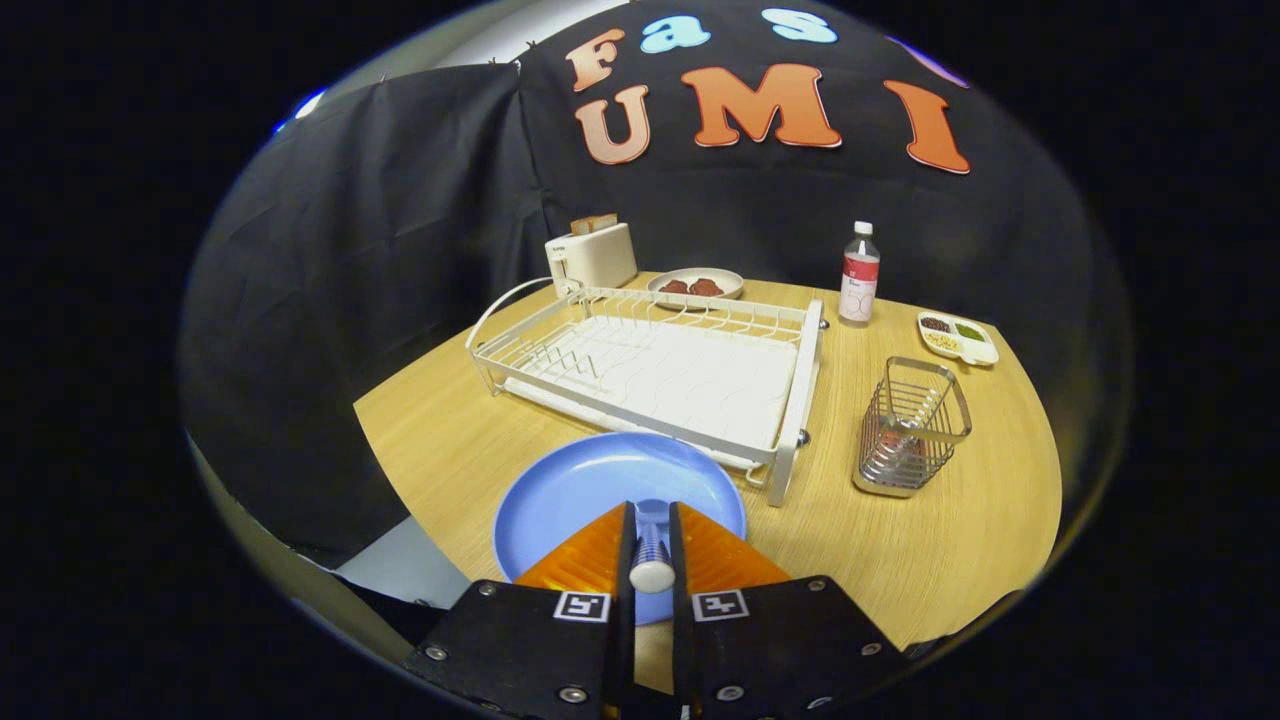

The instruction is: Take the plate from the dish rack, then take the spoon from the basket and place it into the plate.

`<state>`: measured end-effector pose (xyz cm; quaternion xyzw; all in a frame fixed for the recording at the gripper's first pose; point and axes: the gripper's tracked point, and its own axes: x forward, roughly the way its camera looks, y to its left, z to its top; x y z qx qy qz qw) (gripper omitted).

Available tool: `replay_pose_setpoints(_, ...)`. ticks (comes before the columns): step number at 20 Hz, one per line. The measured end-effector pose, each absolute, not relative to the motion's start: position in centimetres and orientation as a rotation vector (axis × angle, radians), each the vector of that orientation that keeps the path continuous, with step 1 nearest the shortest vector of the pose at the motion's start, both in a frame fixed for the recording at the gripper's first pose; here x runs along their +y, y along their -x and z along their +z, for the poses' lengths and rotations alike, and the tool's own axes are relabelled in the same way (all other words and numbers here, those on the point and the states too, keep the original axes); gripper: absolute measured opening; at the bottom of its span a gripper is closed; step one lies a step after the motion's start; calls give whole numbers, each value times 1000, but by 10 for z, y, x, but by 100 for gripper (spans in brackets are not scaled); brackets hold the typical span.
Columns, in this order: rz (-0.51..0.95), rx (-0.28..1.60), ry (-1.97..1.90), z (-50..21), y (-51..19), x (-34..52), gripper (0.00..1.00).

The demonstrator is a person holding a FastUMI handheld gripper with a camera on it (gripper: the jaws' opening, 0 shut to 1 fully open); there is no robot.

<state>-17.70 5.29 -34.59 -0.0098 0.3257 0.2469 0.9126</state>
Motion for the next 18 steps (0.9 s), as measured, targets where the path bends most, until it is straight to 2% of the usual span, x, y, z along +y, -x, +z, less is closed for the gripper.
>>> replay_pose_setpoints(6, 470, 777, 80, -389, 197, 39, 16)
replay_pose_setpoints(11, 455, 760, 72, -370, 184, 39, 18)
replay_pose_setpoints(15, 416, 701, 22, -328, 160, 36, 27)
replay_pose_setpoints(18, 380, 615, -6, -283, 136, 33, 42)
